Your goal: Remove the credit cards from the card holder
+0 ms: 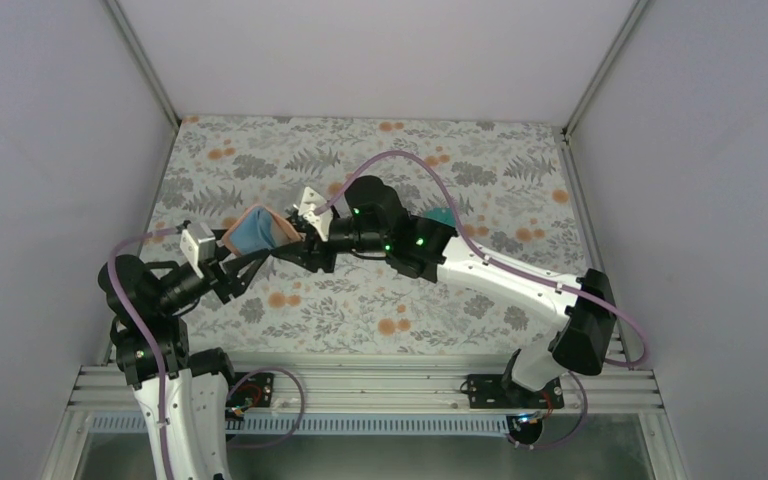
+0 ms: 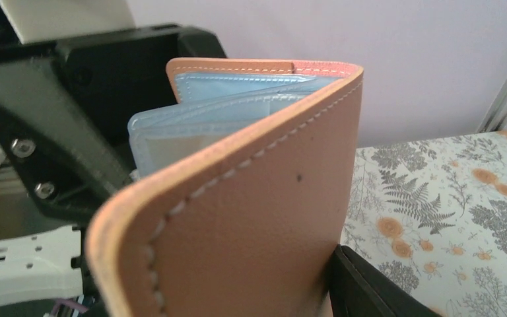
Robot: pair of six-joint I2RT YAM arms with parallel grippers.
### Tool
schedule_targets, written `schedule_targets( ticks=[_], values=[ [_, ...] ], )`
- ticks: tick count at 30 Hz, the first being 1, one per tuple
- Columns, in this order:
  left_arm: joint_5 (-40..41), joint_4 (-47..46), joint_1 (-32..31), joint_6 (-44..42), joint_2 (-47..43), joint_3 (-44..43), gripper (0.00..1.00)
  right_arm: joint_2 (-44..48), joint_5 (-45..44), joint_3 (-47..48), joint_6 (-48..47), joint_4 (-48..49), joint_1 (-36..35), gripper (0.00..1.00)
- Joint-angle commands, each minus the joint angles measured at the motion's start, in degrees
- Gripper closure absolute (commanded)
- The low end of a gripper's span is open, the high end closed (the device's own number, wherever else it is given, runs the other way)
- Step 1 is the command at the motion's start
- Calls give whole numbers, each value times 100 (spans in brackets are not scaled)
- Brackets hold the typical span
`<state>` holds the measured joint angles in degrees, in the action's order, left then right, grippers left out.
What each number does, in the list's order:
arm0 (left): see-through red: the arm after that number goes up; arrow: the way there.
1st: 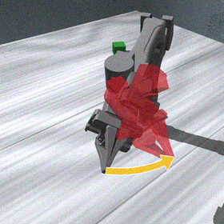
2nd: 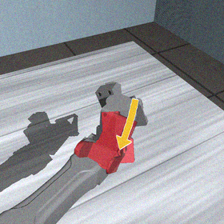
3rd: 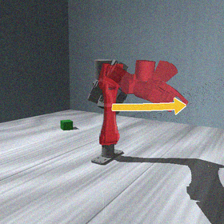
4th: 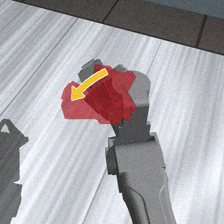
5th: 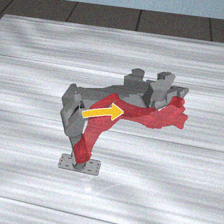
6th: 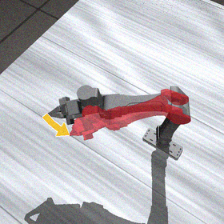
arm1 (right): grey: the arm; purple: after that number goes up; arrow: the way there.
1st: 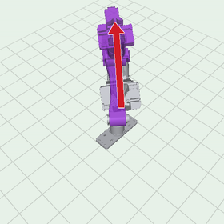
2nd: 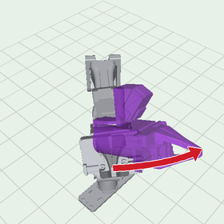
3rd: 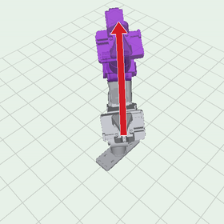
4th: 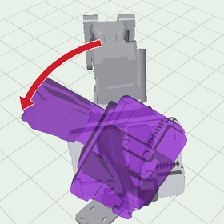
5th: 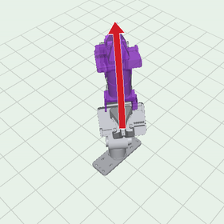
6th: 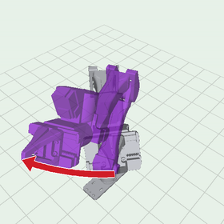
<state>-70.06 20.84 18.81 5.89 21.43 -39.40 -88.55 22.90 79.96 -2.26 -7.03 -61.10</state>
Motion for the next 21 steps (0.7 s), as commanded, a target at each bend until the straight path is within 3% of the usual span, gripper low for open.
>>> schedule_targets(
  ticks=[1, 6, 17, 21],
  values=[
    [146, -324, -5, 293, -17, 69, 44, 103, 91, 64, -476, -310, -127, 56],
    [96, -416, 0, 385, -20, 141, 51, 228, -45, -37, -643, -411, -131, 55],
    [-292, -181, -4, 161, -6, 49, 30, -83, -139, 369, -630, -454, -211, 55],
    [-379, -197, -9, 154, -16, 40, 28, -104, -93, 420, -629, -488, -209, 55]
  ],
)
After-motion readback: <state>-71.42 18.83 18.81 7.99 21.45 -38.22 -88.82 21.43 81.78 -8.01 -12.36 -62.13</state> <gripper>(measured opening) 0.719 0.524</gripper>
